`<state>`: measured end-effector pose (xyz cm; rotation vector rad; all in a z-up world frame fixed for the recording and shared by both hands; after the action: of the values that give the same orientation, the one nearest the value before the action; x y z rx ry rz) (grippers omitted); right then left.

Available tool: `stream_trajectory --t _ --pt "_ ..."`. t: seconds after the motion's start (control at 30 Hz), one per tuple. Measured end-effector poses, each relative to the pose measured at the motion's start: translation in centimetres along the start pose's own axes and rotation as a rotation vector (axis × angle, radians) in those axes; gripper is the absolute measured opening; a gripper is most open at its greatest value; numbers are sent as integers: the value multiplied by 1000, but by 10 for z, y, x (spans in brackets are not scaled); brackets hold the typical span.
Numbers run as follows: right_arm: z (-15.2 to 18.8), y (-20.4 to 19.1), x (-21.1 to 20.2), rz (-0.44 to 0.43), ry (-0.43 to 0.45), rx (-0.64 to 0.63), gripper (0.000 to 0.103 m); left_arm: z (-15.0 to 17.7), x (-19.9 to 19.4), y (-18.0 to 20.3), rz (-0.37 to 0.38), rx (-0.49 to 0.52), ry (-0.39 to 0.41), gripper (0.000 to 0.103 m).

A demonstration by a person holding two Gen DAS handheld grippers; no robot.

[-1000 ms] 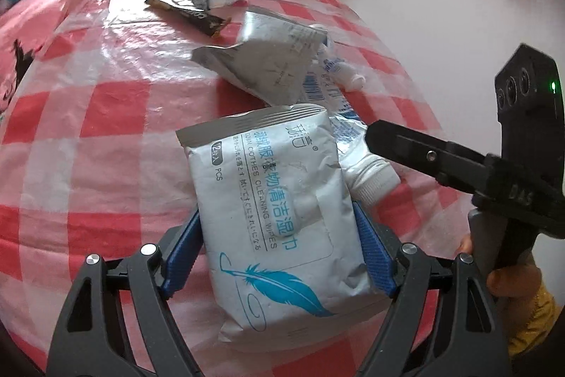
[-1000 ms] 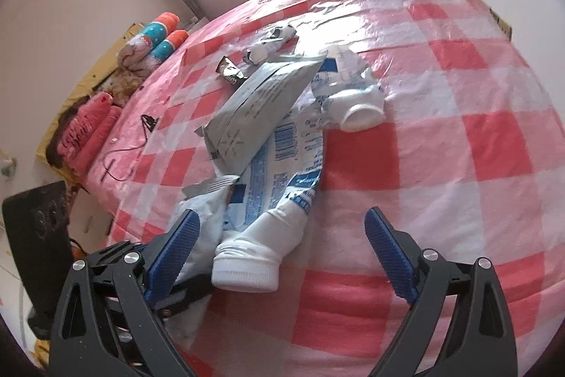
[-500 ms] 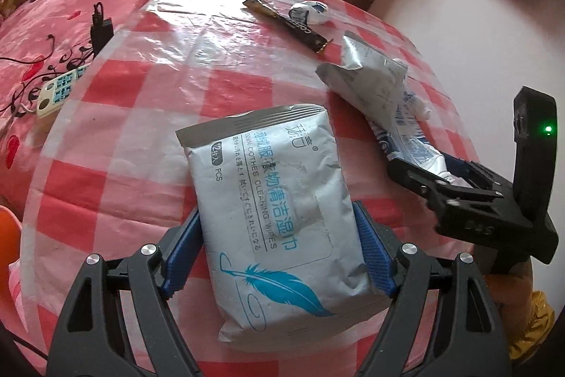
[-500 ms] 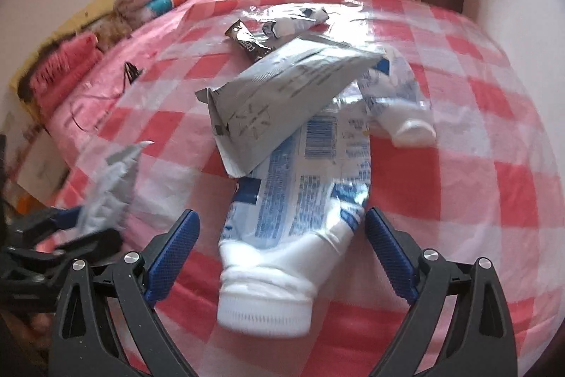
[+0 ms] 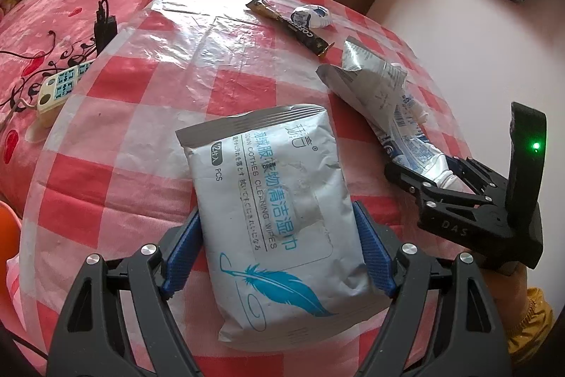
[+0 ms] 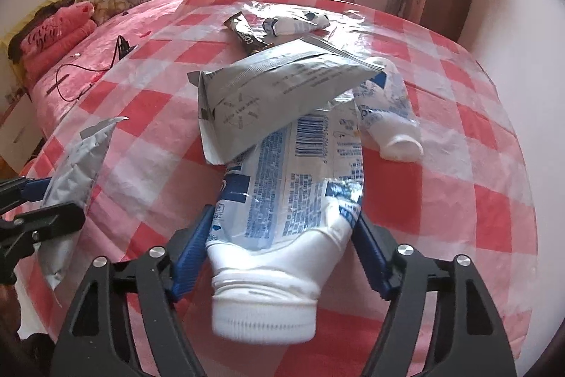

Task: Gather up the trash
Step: 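Lift the tissue pack with left tool while right tool grasps the white tube, then carry the tissue pack and white tube toward the orange bucket with both tools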

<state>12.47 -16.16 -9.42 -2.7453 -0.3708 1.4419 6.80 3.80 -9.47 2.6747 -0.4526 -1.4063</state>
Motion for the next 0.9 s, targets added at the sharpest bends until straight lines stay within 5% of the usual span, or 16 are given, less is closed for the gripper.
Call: stream_trajectory --t 0.33,0.9 --pt "31 -5 -31 -104 -29 31 72 9 -12 -5 12 -11 18 81" --pt "43 -32 -74 -467 -109 229 72 27 -48 -25 10 -54 79 81"
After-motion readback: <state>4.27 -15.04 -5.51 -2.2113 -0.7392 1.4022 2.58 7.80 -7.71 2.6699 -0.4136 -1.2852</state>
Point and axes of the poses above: each gripper's, at about its wrist camera, not at the fingertips, and x roughly the way its jaws point, y to its right, z to its underside, the point moved 6 cm from there along x, roughly the way its jaws point, and after that the axes turned 11 degrees about x, right-handed, at the moved point
